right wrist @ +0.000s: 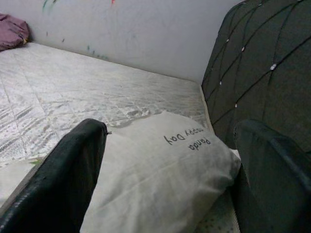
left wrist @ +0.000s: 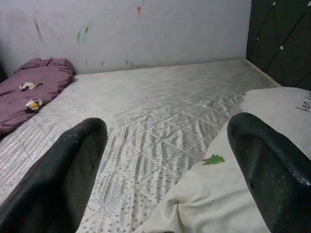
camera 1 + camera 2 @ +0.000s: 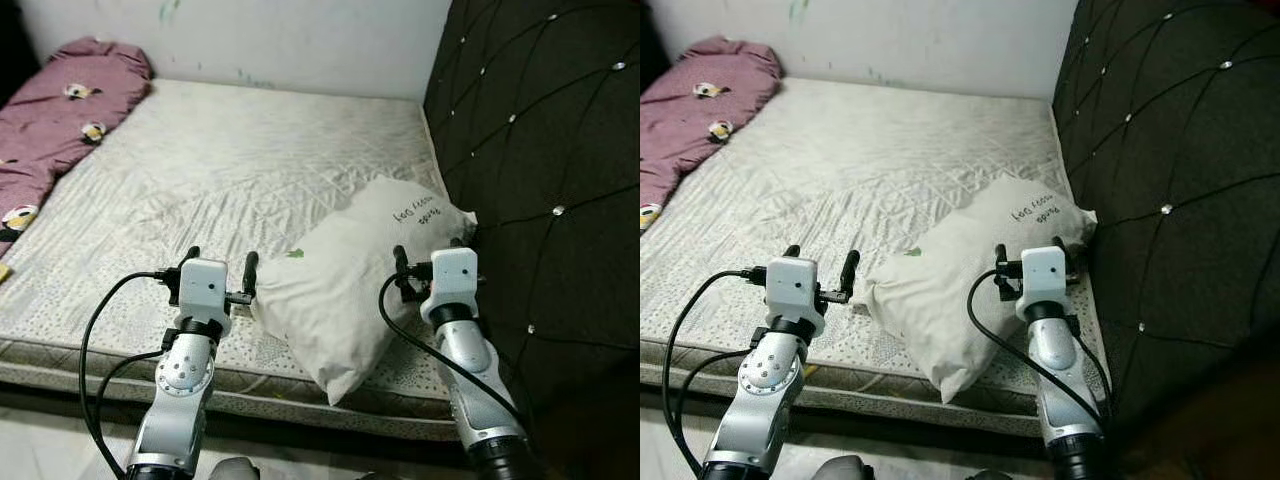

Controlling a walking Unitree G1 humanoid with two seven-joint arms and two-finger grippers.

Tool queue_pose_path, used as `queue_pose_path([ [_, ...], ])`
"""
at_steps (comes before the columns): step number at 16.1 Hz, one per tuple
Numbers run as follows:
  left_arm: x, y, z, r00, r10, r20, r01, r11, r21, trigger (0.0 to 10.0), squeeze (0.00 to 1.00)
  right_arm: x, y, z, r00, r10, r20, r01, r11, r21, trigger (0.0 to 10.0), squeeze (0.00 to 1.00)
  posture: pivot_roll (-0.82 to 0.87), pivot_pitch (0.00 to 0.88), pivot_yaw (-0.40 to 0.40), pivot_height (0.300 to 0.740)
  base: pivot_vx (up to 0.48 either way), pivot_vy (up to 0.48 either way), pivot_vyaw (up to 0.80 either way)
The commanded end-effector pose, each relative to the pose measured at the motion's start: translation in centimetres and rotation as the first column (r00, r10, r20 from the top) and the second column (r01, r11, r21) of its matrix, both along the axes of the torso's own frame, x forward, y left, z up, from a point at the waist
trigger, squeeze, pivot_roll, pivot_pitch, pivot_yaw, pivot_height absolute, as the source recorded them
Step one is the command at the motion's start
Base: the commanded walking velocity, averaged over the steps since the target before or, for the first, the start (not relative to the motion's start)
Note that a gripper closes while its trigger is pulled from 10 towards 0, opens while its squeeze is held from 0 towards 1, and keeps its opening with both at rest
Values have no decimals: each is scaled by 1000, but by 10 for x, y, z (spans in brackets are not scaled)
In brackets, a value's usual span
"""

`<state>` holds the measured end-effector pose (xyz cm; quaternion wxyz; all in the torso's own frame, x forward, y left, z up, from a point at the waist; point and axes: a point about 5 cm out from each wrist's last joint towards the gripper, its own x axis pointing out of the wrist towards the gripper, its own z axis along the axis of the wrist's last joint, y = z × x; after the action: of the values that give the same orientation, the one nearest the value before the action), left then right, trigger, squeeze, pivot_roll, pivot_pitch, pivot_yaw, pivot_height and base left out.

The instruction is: Clean up the room

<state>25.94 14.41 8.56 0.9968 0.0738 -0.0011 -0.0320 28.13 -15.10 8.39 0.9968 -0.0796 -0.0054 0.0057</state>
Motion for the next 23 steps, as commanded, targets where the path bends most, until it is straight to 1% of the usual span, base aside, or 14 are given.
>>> queue_pose_path([
  [1,2,-3,3,1000,-14,7,14,1000,-2,10000,0,2,-2,6,1000,8,8,-8,1000,2,10000,0,-15,0,-23,740,0,-412,0],
  [2,2,-3,4,1000,-20,7,20,1000,-5,10000,0,2,-1,6,1000,24,2,-24,1000,4,10000,0,-14,0,-23,740,0,-405,0],
  [3,2,-3,5,1000,-23,14,23,1000,-9,10000,0,0,-1,4,1000,28,-9,-27,999,32,10000,0,-13,0,-24,740,0,0,0],
  [4,2,-3,5,1000,-14,19,15,999,-35,10000,0,-1,-1,4,999,36,-11,-35,997,64,10000,0,-13,0,-24,740,0,0,0],
  [5,2,-1,5,1000,-6,24,7,998,-57,10000,0,-1,-3,7,1000,13,4,-14,998,64,10000,0,-13,0,-24,740,0,0,0],
  [6,1,0,5,1000,-4,24,5,998,-61,10000,0,-1,-4,5,1000,17,-5,-17,999,41,10000,0,-13,0,-26,740,0,0,0],
  [7,2,0,5,1000,-5,25,6,999,-52,10000,0,-1,-4,4,1000,16,-10,-16,999,40,10000,0,-12,0,-28,740,0,0,0],
  [9,2,-1,5,1000,-14,23,15,999,-46,10000,0,-1,-3,1,999,26,-41,-24,998,59,10000,0,-13,0,-30,740,0,0,0],
  [15,2,-3,6,999,-31,21,32,997,-73,10000,0,-2,1,4,997,65,-29,-63,995,84,10000,0,-14,0,-29,740,0,0,0],
  [17,3,-4,6,999,-33,21,34,997,-71,10000,0,-2,2,4,997,69,-30,-67,994,85,10000,0,-15,0,-29,731,0,0,0],
  [18,3,-4,6,999,-36,21,37,997,-69,10000,0,-1,2,4,997,78,-30,-75,993,93,10000,0,-16,0,-29,711,0,0,0],
  [19,3,-4,6,999,-36,21,37,997,-69,10000,0,-1,3,4,996,81,-30,-78,992,95,10000,0,-14,0,-31,701,0,0,0],
  [23,4,-4,6,999,-31,23,33,997,-77,10000,0,-1,6,5,995,101,-21,-98,989,107,10000,0,-14,0,-32,671,0,0,0],
])
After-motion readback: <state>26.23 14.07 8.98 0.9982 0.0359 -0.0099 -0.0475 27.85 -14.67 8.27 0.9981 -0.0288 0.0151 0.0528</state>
